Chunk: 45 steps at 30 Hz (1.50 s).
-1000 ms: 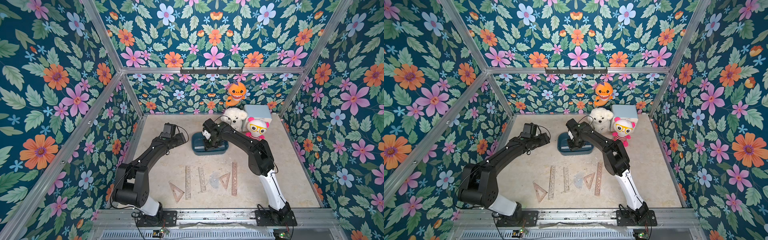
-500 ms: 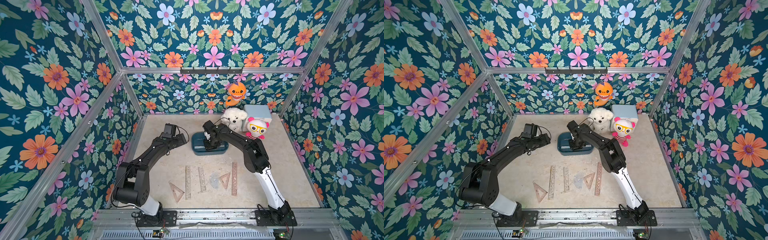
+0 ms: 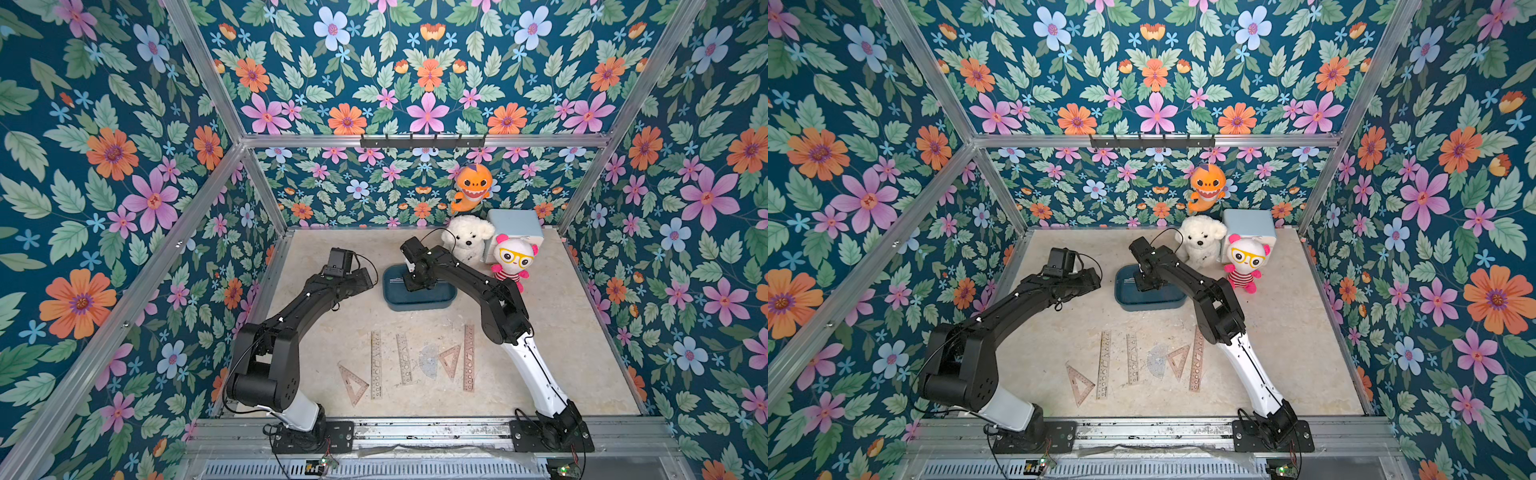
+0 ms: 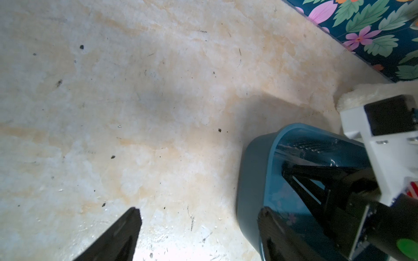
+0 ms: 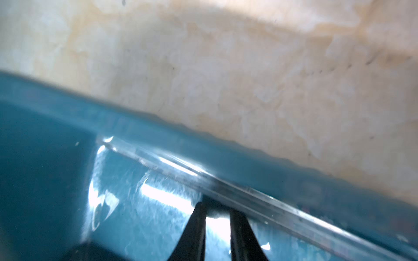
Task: Put the scattered rulers into the storage box
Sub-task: Place the ruler in the storage box, then adjust the ruler at the center of the board.
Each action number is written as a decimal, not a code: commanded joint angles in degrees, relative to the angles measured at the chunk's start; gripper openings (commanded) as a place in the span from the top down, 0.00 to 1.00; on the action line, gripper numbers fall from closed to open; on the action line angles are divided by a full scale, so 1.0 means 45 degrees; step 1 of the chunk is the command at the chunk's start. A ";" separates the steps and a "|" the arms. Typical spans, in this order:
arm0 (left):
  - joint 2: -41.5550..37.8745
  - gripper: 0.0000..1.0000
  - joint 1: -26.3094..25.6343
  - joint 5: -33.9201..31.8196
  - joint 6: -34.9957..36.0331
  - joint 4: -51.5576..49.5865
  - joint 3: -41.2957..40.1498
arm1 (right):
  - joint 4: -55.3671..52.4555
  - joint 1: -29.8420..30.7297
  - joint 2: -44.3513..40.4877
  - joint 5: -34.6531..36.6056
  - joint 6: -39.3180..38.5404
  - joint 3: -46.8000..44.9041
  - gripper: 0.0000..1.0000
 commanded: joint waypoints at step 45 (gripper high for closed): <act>-0.4009 0.22 0.0020 -0.1247 -0.3274 -0.0171 -0.5365 | 0.3310 0.6771 -0.5184 0.0469 0.2419 -0.8000 0.18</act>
